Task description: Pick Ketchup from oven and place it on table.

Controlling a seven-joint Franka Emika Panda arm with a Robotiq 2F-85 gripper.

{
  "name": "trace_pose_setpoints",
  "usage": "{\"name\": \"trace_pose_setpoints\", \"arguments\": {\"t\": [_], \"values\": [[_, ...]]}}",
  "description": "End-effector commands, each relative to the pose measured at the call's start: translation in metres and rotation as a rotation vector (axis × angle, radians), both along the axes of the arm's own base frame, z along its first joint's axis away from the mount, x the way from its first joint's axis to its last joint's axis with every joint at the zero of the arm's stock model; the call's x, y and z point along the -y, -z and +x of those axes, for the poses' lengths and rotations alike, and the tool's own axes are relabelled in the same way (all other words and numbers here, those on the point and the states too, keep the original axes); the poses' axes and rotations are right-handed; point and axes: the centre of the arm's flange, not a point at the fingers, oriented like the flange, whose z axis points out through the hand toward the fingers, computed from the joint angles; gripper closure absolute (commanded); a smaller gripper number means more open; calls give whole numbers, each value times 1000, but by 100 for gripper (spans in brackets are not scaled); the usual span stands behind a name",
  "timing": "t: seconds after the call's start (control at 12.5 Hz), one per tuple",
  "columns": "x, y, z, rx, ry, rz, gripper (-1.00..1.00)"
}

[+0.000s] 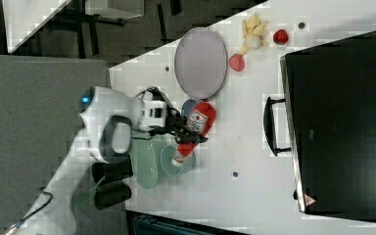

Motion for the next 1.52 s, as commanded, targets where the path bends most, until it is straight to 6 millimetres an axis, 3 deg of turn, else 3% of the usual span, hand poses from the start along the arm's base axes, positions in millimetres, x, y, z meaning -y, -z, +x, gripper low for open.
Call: {"name": "trace_pose_setpoints", "arguments": {"t": [0.08, 0.32, 0.48, 0.56, 0.72, 0.8, 0.96, 1.36, 1.52], "values": [[18, 8, -1, 124, 53, -22, -26], [14, 55, -11, 115, 44, -42, -35], [15, 71, -13, 101, 44, -51, -78], [16, 72, -12, 113, 47, -51, -100], [18, 56, -6, 139, 54, -46, -100], [19, 37, -1, 161, 59, -38, -100], [21, -29, 14, 222, 71, -9, -100], [27, -255, 31, 417, 56, 38, -100], [31, -324, 30, 475, 34, 2, -100]]}}
